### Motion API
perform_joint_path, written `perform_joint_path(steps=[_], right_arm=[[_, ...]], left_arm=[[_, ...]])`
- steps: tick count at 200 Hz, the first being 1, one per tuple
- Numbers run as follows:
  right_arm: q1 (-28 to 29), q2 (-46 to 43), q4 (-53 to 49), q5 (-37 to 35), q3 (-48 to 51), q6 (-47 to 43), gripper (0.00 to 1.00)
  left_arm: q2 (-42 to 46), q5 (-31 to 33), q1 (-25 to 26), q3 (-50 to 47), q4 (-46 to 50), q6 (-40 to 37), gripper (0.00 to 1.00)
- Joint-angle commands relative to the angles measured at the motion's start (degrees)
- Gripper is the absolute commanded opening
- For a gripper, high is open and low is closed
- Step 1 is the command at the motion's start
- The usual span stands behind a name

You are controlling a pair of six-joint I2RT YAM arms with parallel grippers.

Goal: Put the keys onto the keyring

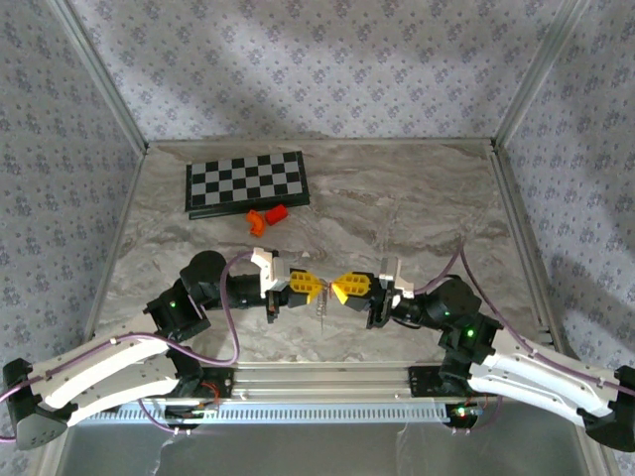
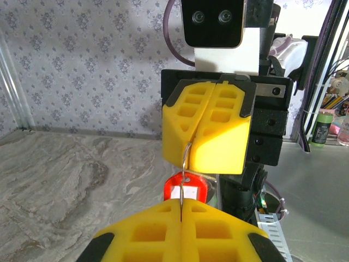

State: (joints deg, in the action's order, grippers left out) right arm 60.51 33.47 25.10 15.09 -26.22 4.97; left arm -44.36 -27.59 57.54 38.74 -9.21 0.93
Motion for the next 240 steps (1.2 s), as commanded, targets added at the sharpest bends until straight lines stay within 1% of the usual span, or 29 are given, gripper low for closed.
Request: perform_joint_path(steps=[1, 109, 240], right_arm=[[-0.27, -0.95, 2.22, 0.84, 0.51, 1.08, 0.00], [-0.31, 0.00, 2.21, -0.38, 0.90, 0.71, 0.00], [-0.53, 0.06, 3.57, 0.13, 1.17, 0.90, 0.00]], left_arm=[[0.22, -0.33, 0.34, 1.96, -3.47, -0.76, 0.00], [0.12, -0.66, 0.38, 2.05, -3.57, -0.60, 0.00], [0.31, -0.87, 0.38, 2.11, -3.44, -0.62, 0.00]])
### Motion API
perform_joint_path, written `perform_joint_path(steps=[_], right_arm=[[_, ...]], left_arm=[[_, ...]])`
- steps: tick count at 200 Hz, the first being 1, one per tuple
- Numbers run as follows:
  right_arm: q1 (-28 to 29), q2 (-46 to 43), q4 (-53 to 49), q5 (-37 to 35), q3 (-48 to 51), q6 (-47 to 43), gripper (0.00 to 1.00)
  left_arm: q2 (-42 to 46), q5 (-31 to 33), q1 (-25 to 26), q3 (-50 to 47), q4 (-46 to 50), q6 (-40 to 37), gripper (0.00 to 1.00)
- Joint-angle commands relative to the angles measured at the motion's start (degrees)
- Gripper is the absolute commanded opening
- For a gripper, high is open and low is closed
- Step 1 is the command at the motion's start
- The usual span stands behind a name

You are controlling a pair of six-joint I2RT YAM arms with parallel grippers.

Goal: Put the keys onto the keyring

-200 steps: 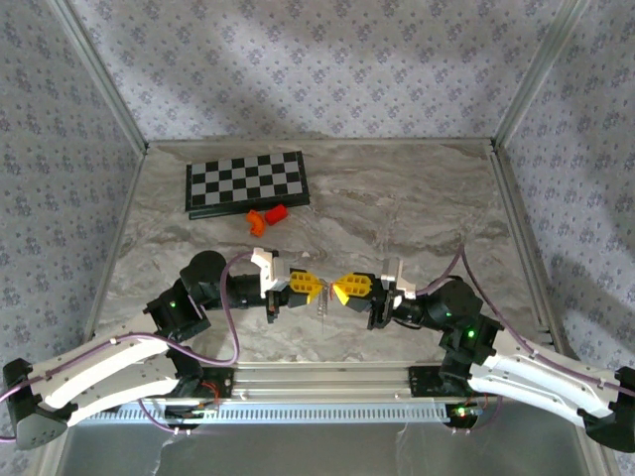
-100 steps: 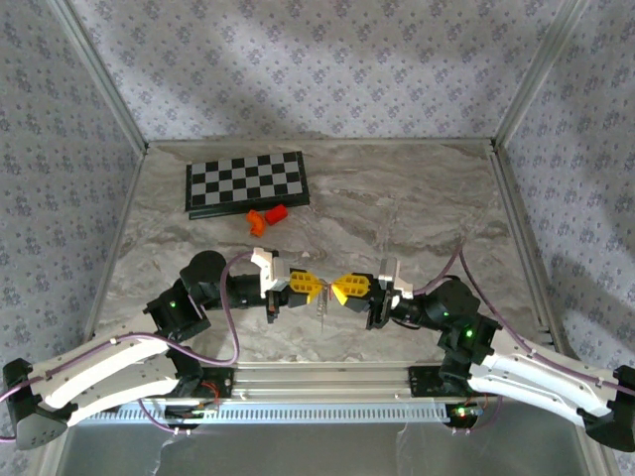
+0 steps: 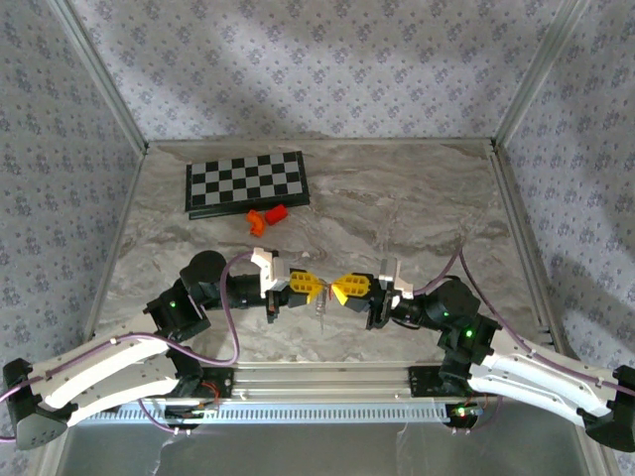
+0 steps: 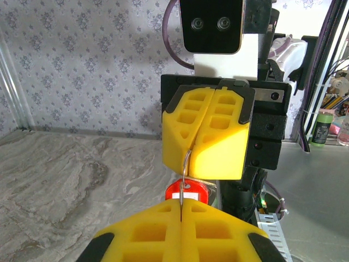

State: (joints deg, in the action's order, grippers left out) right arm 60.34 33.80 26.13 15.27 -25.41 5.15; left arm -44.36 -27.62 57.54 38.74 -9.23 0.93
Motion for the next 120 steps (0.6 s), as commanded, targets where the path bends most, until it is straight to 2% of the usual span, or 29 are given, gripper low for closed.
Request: perform_joint_path(steps=[1, 120], right_arm=[[-0.33, -0.25, 2.62, -0.01, 0.36, 0.73, 0.00], [-0.40, -0.15, 2.51, 0.54, 0.32, 1.01, 0.00]], left_arm=[[0.32, -0.85, 0.38, 2.16, -3.42, -0.60, 0.00], [0.14, -0.95, 0.38, 2.34, -3.61, -0.67, 0.00]])
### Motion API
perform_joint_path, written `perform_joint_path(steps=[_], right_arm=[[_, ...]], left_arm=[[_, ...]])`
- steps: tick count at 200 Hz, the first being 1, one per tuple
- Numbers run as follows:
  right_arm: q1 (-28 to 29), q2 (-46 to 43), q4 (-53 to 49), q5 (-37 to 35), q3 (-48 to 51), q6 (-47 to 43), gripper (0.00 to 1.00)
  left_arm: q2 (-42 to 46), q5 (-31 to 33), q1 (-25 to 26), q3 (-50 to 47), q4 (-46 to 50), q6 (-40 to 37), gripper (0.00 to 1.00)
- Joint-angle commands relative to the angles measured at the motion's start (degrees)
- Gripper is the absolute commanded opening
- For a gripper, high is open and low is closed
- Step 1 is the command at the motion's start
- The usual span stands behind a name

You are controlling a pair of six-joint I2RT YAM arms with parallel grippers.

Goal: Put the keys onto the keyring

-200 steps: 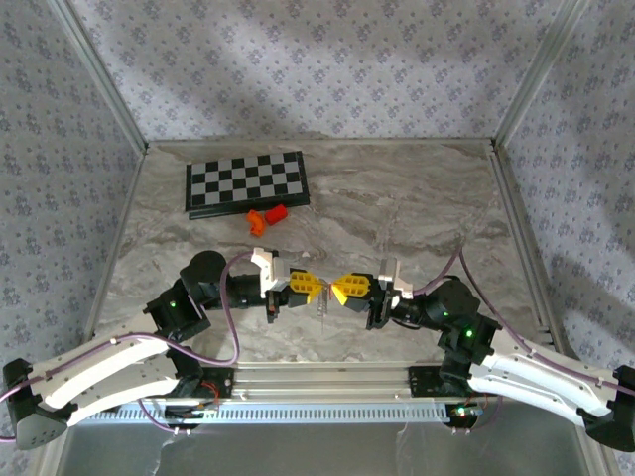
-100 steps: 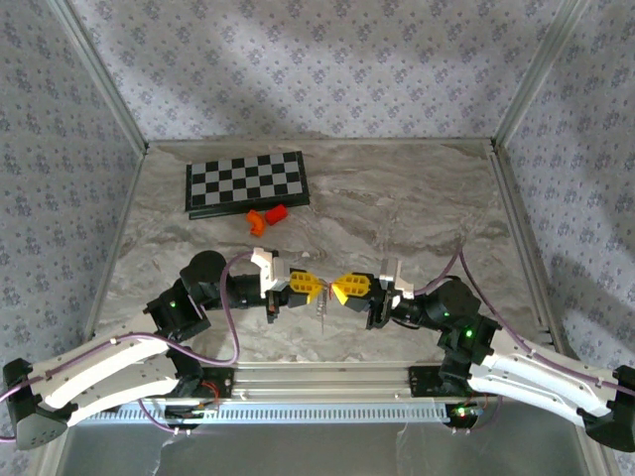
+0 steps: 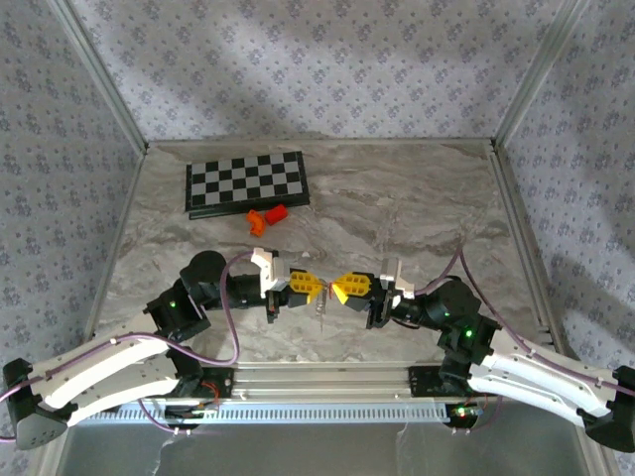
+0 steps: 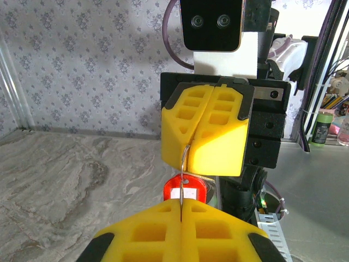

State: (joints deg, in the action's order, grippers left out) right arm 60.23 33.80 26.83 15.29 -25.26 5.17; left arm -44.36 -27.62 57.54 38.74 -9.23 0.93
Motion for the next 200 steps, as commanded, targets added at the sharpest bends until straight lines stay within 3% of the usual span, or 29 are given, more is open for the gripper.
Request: perform_joint_path(steps=[1, 200], right_arm=[[-0.29, -0.10, 1.82, 0.48, 0.14, 0.98, 0.00], [-0.50, -0.23, 0.89, 1.13, -0.42, 0.80, 0.00]], left_arm=[[0.14, -0.95, 0.38, 2.32, -3.61, -0.67, 0.00], [-0.60, -0.19, 0.38, 2.91, -3.82, -0.57, 0.00]])
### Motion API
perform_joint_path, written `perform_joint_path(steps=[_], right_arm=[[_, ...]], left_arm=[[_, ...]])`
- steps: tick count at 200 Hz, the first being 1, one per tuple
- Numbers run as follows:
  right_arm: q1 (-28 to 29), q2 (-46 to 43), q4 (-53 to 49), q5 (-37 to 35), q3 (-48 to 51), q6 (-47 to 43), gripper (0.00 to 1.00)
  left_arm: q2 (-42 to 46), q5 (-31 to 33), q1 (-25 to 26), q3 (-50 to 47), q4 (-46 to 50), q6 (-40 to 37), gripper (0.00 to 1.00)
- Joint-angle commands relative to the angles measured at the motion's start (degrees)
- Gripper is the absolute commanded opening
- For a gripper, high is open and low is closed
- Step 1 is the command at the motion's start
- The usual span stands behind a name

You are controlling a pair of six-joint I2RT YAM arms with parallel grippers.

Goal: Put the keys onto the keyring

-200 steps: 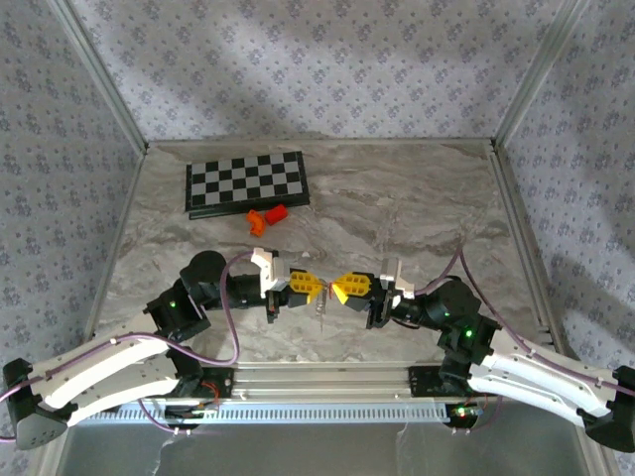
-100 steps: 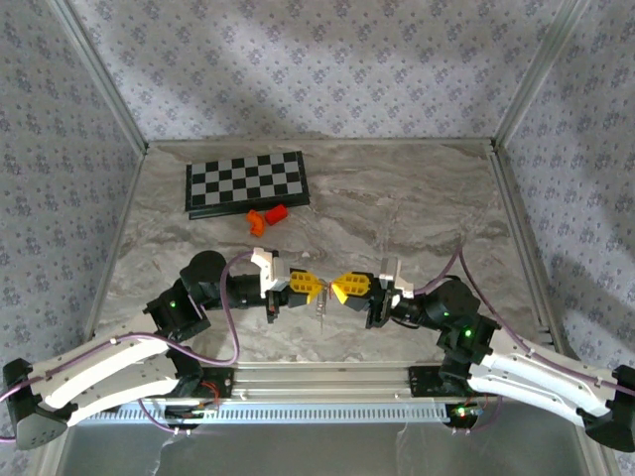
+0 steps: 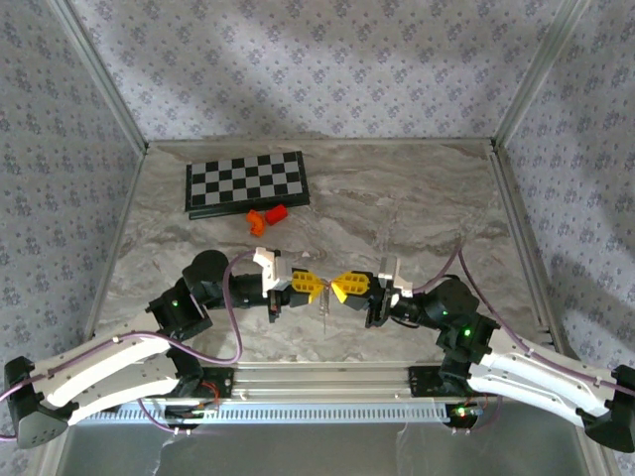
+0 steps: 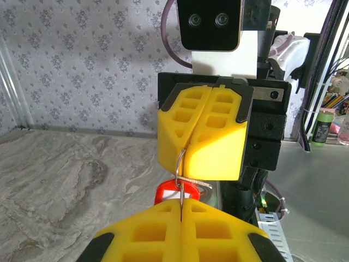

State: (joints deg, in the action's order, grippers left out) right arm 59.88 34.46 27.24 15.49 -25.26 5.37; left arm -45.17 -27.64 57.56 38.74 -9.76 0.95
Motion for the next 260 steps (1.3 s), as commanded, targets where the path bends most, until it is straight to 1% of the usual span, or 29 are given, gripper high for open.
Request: perform_joint_path(steps=[1, 188, 260], right_arm=[[-0.13, -0.88, 0.50, 0.94, -0.37, 0.61, 0.00], [0.03, -1.67, 1.03, 1.17, 0.73, 0.96, 0.00], [-0.04, -1.59, 2.80, -0.57, 1.86, 1.14, 0.00]], left_arm=[[0.19, -0.15, 0.36, 2.91, -3.27, -0.59, 0.00], [0.53, 0.80, 0.36, 2.38, -4.00, -0.71, 0.00], [0.81, 0.00, 0.36, 1.96, -4.16, -0.51, 0.00]])
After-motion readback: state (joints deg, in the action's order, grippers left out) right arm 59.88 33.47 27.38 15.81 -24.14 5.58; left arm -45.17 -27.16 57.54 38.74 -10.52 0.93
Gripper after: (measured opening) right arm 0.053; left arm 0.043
